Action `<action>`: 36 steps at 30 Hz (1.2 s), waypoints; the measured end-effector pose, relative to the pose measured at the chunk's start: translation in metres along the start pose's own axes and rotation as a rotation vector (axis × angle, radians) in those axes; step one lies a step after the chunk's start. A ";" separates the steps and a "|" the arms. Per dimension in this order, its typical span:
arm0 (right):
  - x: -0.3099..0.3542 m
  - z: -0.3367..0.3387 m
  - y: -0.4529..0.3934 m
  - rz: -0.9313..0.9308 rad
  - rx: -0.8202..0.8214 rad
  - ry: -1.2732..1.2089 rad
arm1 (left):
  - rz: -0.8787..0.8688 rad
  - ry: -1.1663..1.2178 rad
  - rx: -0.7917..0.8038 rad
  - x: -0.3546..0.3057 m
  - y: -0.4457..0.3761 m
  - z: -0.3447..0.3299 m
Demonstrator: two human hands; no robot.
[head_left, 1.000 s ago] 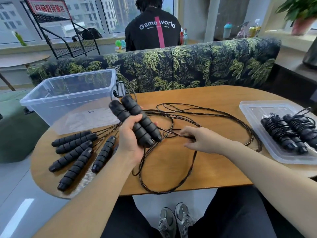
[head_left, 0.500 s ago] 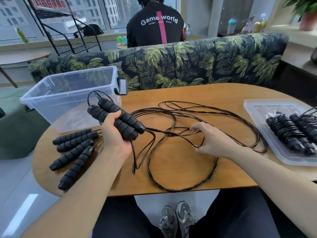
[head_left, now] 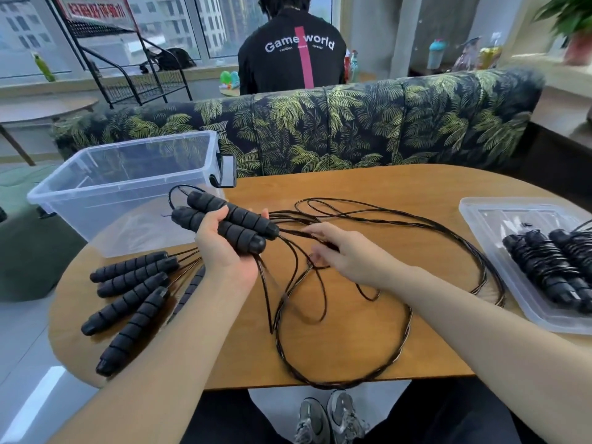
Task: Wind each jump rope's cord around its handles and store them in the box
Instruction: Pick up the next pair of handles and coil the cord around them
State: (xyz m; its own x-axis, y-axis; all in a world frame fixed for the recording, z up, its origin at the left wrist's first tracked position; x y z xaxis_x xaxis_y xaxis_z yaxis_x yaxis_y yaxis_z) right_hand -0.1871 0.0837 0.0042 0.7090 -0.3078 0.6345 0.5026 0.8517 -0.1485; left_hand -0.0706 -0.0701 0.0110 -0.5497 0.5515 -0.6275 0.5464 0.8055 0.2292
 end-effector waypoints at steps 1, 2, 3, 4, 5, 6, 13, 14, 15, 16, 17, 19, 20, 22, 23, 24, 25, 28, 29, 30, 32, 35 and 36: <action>0.001 0.003 -0.005 -0.014 -0.016 -0.046 | 0.015 -0.006 0.005 0.002 -0.001 0.000; -0.001 0.008 -0.010 -0.026 -0.037 -0.062 | 0.032 -0.028 0.011 0.003 -0.003 0.000; -0.002 0.013 -0.015 -0.039 -0.050 -0.062 | 0.050 -0.067 0.024 0.004 -0.003 -0.001; -0.003 0.018 -0.018 -0.050 -0.056 -0.036 | 0.060 -0.129 0.040 0.004 -0.006 -0.001; -0.004 0.027 -0.021 -0.057 -0.069 0.012 | 0.075 -0.192 0.067 0.004 -0.008 -0.004; -0.008 0.037 -0.024 -0.068 -0.090 0.073 | 0.096 -0.256 0.097 0.004 -0.010 -0.008; -0.099 0.119 -0.039 -0.278 -0.189 0.573 | 0.390 -0.711 0.241 0.030 -0.018 -0.017; -0.122 0.122 -0.038 -0.329 -0.162 0.603 | 0.401 -0.803 0.251 0.032 -0.021 -0.015; -0.142 0.124 -0.036 -0.379 -0.133 0.653 | 0.399 -0.901 0.264 0.033 -0.022 -0.013; -0.159 0.126 -0.033 -0.431 -0.097 0.728 | 0.393 -0.993 0.267 0.034 -0.024 -0.011; -0.173 0.126 -0.029 -0.484 -0.050 0.810 | 0.398 -1.056 0.260 0.034 -0.025 -0.009; -0.193 0.119 -0.022 -0.569 0.046 0.894 | 0.407 -1.127 0.245 0.033 -0.028 -0.004; -0.197 0.112 -0.020 -0.580 0.070 0.877 | 0.398 -1.154 0.236 0.032 -0.030 -0.002; -0.187 0.099 -0.022 -0.522 0.038 0.766 | 0.342 -1.214 0.234 0.026 -0.032 -0.003; -0.174 0.094 -0.025 -0.466 -0.004 0.679 | 0.297 -1.256 0.245 0.024 -0.033 -0.006; -0.157 0.089 -0.028 -0.401 -0.053 0.581 | 0.250 -1.295 0.269 0.022 -0.032 -0.010; -0.139 0.084 -0.031 -0.335 -0.104 0.476 | 0.219 -1.320 0.295 0.022 -0.029 -0.014; -0.080 0.076 -0.033 -0.141 -0.258 0.209 | 0.112 -1.458 0.415 0.023 -0.020 -0.025; -0.061 0.072 -0.034 -0.075 -0.269 0.175 | 0.075 -1.520 0.466 0.024 -0.017 -0.029; -0.044 0.066 -0.035 -0.017 -0.254 0.156 | 0.059 -1.563 0.515 0.026 -0.012 -0.031; -0.018 0.052 -0.039 0.073 -0.191 0.140 | 0.064 -1.626 0.604 0.031 -0.002 -0.031; 0.004 0.033 -0.044 0.135 -0.077 0.117 | 0.059 -1.663 0.686 0.035 0.010 -0.027; 0.008 0.028 -0.044 0.140 -0.047 0.099 | 0.061 -1.637 0.691 0.034 0.013 -0.026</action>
State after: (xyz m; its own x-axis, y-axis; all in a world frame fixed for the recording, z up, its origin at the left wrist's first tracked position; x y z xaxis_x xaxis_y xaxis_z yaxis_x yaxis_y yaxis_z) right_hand -0.2173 0.0560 0.0367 0.8178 -0.2296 0.5277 0.4163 0.8692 -0.2669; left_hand -0.0984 -0.0356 0.0120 0.3753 -0.5323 -0.7588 0.9179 0.3270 0.2246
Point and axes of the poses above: each hand's wrist, its own y-axis away from the middle knuckle, its own z-axis out of the back of the hand, x = y × z, the point moved 10 cm from there along -y, towards the middle knuckle, and after that the axes turned 2 degrees about -x, right-handed, at the moved point
